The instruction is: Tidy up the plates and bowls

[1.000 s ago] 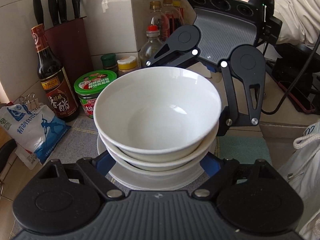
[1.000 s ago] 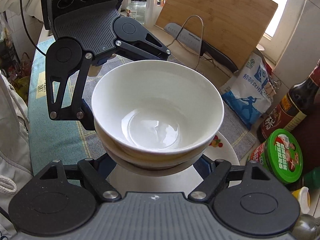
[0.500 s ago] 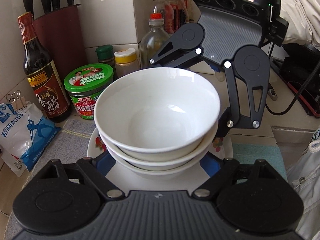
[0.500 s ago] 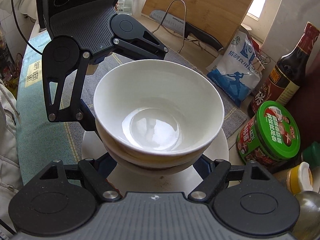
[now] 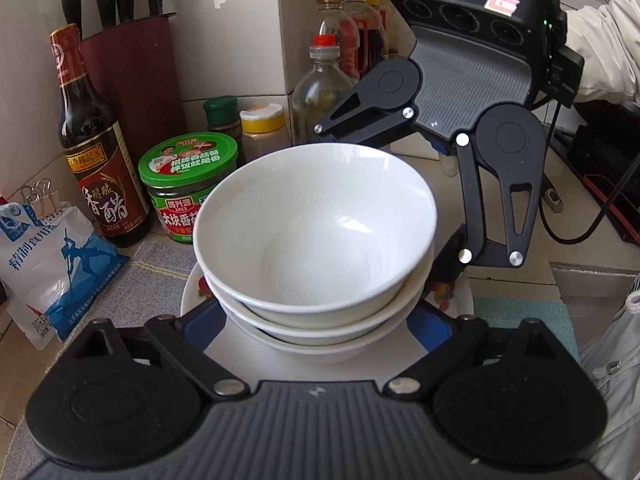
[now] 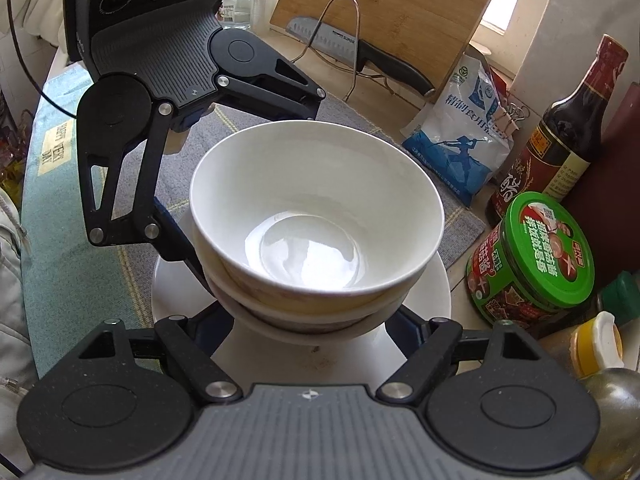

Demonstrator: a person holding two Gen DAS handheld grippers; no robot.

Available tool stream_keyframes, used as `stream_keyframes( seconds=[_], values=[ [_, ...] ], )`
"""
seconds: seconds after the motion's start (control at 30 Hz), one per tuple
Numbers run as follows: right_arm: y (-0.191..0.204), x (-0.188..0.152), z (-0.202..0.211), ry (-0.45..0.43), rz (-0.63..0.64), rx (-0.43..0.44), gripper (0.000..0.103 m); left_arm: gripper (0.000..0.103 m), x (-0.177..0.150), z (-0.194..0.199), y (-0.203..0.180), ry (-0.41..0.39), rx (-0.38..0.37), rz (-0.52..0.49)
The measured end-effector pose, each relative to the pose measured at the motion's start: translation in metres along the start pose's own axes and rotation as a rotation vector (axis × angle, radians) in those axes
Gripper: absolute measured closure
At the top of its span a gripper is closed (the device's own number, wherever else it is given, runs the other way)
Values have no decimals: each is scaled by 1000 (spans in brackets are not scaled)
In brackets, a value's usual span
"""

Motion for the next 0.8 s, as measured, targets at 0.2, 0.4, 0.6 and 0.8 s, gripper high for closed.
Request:
stream_keyframes(
  seconds=[0.2, 0.4, 0.6, 0.8],
  values=[
    [8, 3, 5, 2, -62, -40, 2, 1, -13, 16, -3, -27, 72, 20],
    [25, 8, 10, 48, -228, -151, 0, 1, -35, 53, -9, -140, 170, 43],
    [70, 20, 28, 82, -375, -312, 0, 1, -52, 87, -9, -149, 205, 122],
    [118, 29, 47, 37, -624, -448, 0, 1, -72, 121, -18, -153, 339, 290]
  ],
)
Point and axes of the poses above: each gripper's, at about its wrist camera, not at the fingertips, and z roughly against the way its jaws point, y to its left, x to its top, the point moved 3 cm from there along -z, roughly the way its jaws point, and after that the axes turned 8 degrees about y, right-handed, at the moved point
